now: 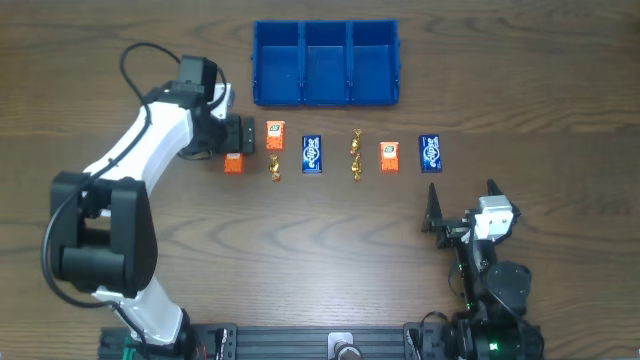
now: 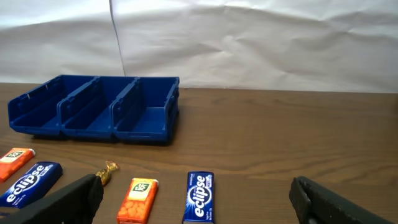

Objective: Sort Candies Into Trays

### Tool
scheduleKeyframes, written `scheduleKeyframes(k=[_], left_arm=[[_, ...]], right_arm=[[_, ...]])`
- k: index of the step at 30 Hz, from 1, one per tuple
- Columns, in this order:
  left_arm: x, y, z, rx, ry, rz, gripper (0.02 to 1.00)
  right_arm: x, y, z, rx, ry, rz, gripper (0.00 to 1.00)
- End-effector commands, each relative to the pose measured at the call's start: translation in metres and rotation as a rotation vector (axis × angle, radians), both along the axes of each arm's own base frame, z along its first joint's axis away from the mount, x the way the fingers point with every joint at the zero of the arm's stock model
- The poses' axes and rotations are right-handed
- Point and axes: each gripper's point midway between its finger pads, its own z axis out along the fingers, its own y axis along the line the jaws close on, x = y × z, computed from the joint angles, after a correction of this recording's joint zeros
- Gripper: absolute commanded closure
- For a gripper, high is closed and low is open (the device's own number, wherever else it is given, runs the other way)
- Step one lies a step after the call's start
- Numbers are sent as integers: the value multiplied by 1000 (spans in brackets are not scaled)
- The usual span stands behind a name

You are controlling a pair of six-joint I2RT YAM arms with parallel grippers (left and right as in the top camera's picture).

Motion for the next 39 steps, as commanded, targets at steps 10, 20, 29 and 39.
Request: scheduleKeyframes(k=[10,20,29,39], left_arm=[[-16,5,-28,117,102,-17,20],[-13,9,-29,140,91,-9,18],[-9,7,-34,133,90,8,23],[-9,0,-34,156,78,-2,229]], right_arm=[[0,0,-2,-15,5,2,3],[0,0,-2,-15,5,2,3],[0,0,-2,-15,5,2,3],[0,0,-2,-15,5,2,3]])
